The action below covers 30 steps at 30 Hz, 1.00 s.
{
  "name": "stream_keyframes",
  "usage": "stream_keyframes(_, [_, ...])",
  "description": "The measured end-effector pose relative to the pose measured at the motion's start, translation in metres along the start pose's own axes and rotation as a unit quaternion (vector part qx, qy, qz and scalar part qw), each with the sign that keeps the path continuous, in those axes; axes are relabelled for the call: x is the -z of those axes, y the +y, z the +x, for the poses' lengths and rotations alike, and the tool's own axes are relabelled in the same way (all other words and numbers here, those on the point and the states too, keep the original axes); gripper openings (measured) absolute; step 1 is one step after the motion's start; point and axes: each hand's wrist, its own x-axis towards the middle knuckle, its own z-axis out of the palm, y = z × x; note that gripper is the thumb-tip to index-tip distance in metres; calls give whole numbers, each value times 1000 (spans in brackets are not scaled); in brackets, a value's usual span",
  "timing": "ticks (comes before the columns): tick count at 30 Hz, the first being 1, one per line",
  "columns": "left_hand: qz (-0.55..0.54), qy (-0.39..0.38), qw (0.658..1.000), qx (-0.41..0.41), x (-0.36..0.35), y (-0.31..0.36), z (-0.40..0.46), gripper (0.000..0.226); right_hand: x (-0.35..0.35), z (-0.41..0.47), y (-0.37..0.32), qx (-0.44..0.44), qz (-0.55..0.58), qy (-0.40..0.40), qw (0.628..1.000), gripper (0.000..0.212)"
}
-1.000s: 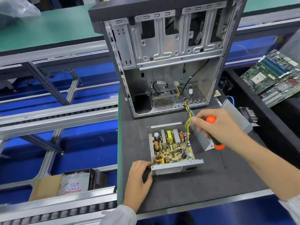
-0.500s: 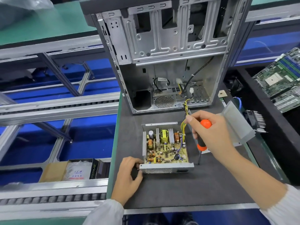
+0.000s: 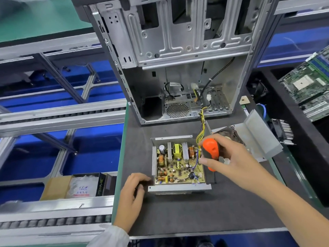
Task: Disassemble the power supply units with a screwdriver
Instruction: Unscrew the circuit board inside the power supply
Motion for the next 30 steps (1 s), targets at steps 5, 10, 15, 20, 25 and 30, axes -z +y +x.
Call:
stream_keyframes(5, [-20,31,999,5,16,7,26,24,6,1,0,-1,84,53,995,38])
stream_keyframes(10, [-15,-20,999,-46,27,40,60,13,8,0,2,-8,114,81,990,32])
stream_keyframes(15, [63,-190,967,-159,16,81,83,7,9,-6,5,3,128,102,986,31])
stream_keyframes(20, [238,-315,883,-253,-31,102,87,23,10,-11,2,10,142,131,981,35])
stream_keyframes(25, [309,-327,859,-246,-45,100,97,26,10,-15,6,1,157,141,978,42])
stream_keyframes(30, [271,-362,868,-206,-46,86,102,30,9,-18,7,-1,157,139,978,39])
